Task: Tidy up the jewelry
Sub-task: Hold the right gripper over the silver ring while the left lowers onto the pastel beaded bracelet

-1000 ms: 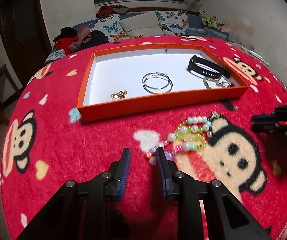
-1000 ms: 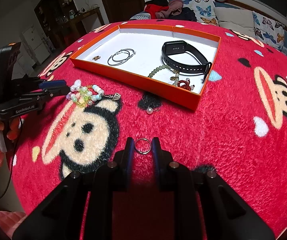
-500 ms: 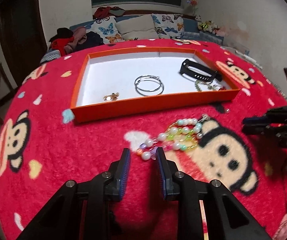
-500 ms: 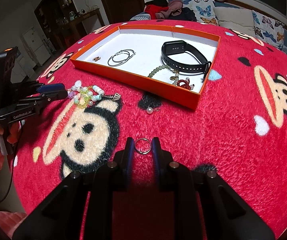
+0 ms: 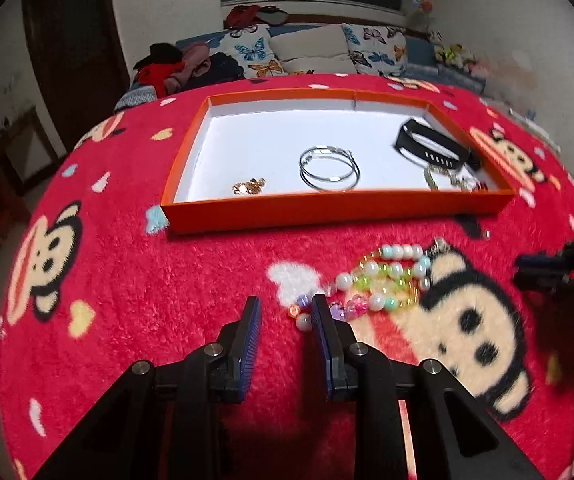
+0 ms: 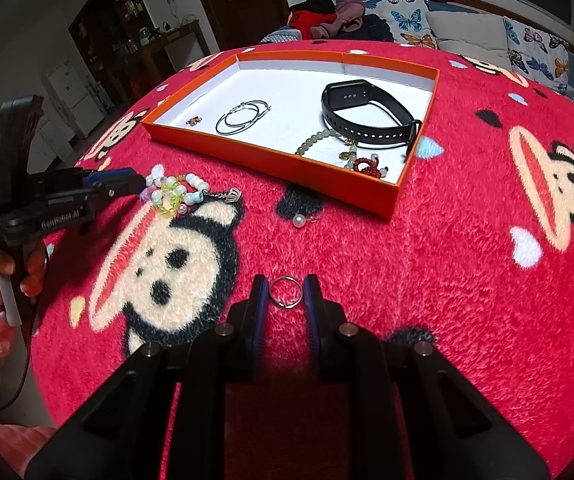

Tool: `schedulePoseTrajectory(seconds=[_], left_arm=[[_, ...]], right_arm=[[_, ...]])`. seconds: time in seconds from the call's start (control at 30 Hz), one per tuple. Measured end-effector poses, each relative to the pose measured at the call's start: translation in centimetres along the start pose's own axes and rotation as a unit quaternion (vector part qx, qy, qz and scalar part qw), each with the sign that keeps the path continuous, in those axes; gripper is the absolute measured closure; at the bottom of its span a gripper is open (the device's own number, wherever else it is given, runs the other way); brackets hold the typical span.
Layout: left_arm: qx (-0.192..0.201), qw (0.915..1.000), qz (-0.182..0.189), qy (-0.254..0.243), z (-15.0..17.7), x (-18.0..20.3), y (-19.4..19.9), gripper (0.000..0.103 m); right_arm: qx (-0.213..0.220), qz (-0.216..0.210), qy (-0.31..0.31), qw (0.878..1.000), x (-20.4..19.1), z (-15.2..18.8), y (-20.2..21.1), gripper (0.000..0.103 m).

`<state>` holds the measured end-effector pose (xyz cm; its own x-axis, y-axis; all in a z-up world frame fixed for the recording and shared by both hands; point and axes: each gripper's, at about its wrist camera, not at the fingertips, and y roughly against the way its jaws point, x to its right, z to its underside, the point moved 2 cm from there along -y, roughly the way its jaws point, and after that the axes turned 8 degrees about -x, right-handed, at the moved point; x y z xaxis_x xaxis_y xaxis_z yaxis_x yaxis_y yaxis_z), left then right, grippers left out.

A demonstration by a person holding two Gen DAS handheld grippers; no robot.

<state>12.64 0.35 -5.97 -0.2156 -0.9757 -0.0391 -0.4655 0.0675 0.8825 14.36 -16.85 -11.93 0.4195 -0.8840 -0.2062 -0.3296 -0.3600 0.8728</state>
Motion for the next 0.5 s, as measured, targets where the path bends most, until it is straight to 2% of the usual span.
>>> schedulePoseTrajectory(seconds=[0.17,0.2,0.3,0.5], left_arm=[[0.006,0.9996,-0.013,-0.022,0.7,0.4,0.0,0.076],[0.009,0.9995,-0.016,-0.027,0.8,0.5,-0.1,0.08],[0.012,0.9992,-0.009,-0.036,1.0,1.1,0.0,0.092],[0.018,0.9988,0.018,-0.041,1.9,1.0,0.4,0.094]], right_arm=[[0.001,-0.001,0.0,1.0,0.0,0.0,0.0,0.084],[0.001,-0.001,0.0,1.0,0.0,0.0,0.0,0.084],[0.003,-0.003,-0.001,1.0,0.0,0.1,0.0,0.084],[0.004,-0.007,-0.001,1.0,0.1,0.2,0.1,0.084]])
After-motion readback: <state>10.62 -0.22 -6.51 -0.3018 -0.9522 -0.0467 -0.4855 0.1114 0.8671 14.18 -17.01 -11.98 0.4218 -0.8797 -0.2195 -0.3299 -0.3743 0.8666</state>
